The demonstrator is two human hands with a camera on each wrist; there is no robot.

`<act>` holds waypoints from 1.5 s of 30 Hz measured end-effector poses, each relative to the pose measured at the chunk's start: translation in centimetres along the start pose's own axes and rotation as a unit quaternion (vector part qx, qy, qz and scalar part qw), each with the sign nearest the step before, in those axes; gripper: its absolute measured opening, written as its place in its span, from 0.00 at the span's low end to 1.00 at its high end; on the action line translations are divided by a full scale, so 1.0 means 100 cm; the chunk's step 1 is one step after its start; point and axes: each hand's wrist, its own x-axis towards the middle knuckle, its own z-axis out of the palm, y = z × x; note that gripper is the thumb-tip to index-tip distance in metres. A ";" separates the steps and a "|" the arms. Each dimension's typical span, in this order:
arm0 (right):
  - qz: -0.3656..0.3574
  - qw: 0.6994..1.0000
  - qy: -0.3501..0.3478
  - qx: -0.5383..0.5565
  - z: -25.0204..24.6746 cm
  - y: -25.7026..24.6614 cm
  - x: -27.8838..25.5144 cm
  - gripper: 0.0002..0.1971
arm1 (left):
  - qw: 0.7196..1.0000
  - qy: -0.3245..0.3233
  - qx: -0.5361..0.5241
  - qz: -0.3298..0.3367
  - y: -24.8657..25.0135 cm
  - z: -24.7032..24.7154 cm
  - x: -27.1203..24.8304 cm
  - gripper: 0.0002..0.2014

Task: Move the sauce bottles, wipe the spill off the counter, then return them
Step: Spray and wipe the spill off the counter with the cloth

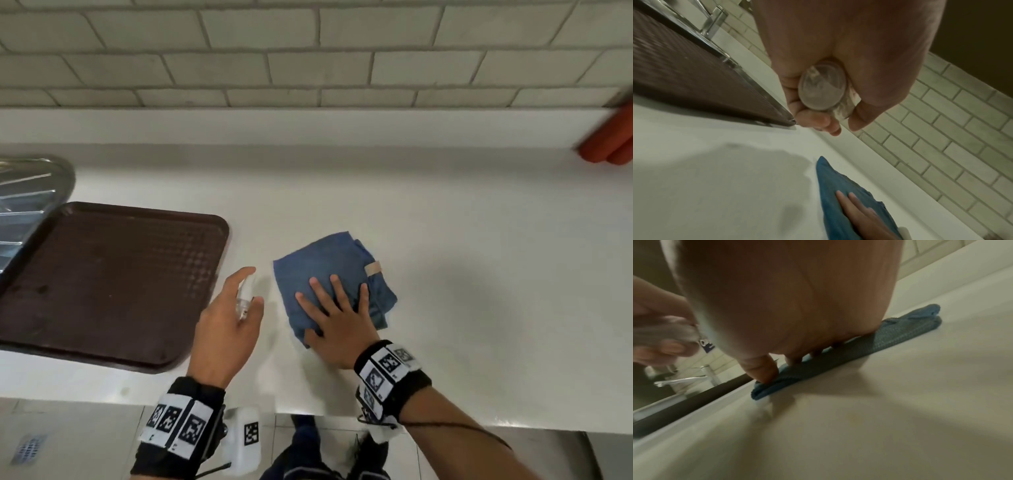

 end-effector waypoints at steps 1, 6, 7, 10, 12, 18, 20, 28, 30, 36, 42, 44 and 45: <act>-0.008 1.000 0.011 0.010 0.007 -0.001 -0.021 0.35 | 1.000 -0.006 0.000 -0.001 0.000 0.004 -0.009 0.22; -0.014 0.999 0.042 0.025 0.044 0.023 -0.131 0.32 | 0.997 -0.076 -0.022 -0.005 0.007 0.030 -0.047 0.22; -0.006 0.999 0.043 0.030 0.045 0.032 -0.147 0.32 | 0.995 -0.094 -0.020 0.005 0.014 0.037 -0.054 0.23; 0.057 0.996 0.038 0.060 0.044 0.065 -0.169 0.32 | 0.988 -0.138 -0.005 0.065 0.043 0.065 -0.066 0.23; 0.108 0.991 0.028 0.080 0.043 0.085 -0.172 0.32 | 0.983 -0.156 -0.001 0.099 0.065 0.085 -0.070 0.22; 0.246 0.961 0.075 0.100 0.033 0.151 -0.168 0.34 | 0.974 -0.166 -0.003 0.152 0.116 0.118 -0.074 0.21; 0.263 0.959 0.048 0.092 0.032 0.144 -0.169 0.33 | 0.974 -0.175 0.002 0.145 0.119 0.122 -0.076 0.21; 0.113 0.991 0.040 0.053 0.052 0.123 -0.208 0.32 | 0.980 -0.169 0.006 0.109 0.111 0.120 -0.079 0.21; 0.151 0.987 0.029 0.055 0.046 0.147 -0.191 0.33 | 0.981 -0.160 0.008 0.105 0.105 0.115 -0.076 0.20; 0.231 0.969 0.032 0.080 0.012 0.173 -0.123 0.41 | 0.992 -0.109 0.021 0.063 0.084 0.093 -0.058 0.20; 0.163 0.984 0.067 0.008 0.039 0.106 -0.126 0.34 | 0.996 -0.062 0.040 0.039 0.070 0.075 -0.014 0.20; 0.163 0.984 0.068 0.009 0.040 0.100 -0.126 0.36 | 0.996 -0.049 0.058 0.041 0.065 0.069 0.009 0.18; 0.171 0.983 0.060 0.008 0.040 0.102 -0.123 0.38 | 0.996 -0.045 0.068 0.040 0.063 0.065 0.022 0.17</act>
